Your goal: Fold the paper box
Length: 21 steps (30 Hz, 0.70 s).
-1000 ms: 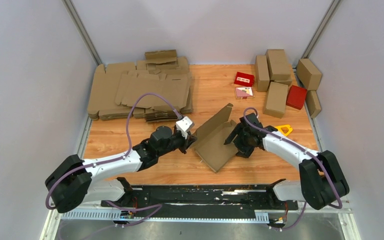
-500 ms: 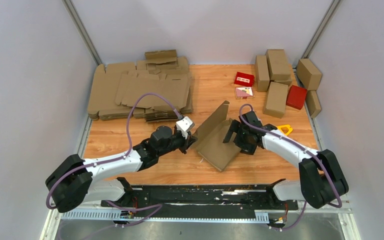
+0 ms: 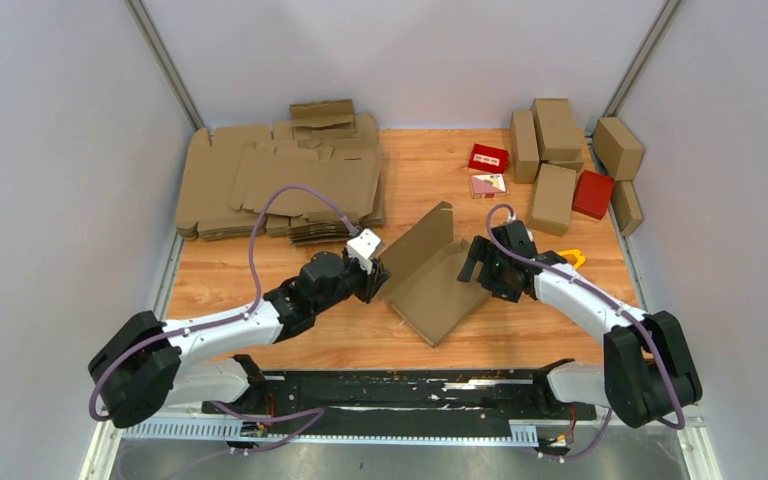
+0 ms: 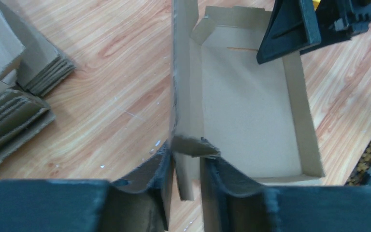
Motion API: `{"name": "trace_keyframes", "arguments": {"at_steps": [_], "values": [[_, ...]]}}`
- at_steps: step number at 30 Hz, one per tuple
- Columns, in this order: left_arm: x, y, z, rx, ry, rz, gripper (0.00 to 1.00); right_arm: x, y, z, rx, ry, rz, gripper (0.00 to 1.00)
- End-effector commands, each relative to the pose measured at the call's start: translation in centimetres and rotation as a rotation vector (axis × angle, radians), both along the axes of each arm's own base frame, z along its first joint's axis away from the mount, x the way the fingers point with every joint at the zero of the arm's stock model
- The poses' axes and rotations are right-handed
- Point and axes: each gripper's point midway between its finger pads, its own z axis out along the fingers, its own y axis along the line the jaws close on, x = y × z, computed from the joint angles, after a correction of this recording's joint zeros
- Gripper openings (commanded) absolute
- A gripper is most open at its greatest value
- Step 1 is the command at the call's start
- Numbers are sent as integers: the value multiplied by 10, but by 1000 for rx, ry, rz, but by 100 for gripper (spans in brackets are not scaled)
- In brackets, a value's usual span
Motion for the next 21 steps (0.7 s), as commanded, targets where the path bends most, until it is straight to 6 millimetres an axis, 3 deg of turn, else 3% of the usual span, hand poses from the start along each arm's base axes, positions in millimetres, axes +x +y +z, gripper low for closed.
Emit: {"name": "trace_keyframes", "arguments": {"at_steps": [1, 4, 7, 9, 13, 15, 21], "values": [[1, -16, 8, -75, -12, -34, 43, 10, 12, 7, 49, -53, 43, 92], [-2, -31, 2, -91, 7, -94, 51, 9, 12, 5, 46, -47, 52, 92], [0, -44, -3, -87, 26, -132, 51, 8, 12, 3, 43, -47, 59, 91], [1, -50, -7, -80, 37, -146, 43, 8, 13, 2, 46, -48, 69, 89], [1, -55, -8, -69, 49, -166, 18, 9, 16, 3, 59, -59, 92, 86], [-1, -54, -5, -75, 40, -177, 9, 8, 19, 3, 71, -67, 107, 85], [-17, -61, 9, -111, 28, -276, 5, 8, 26, 3, 104, -66, 133, 80]]}}
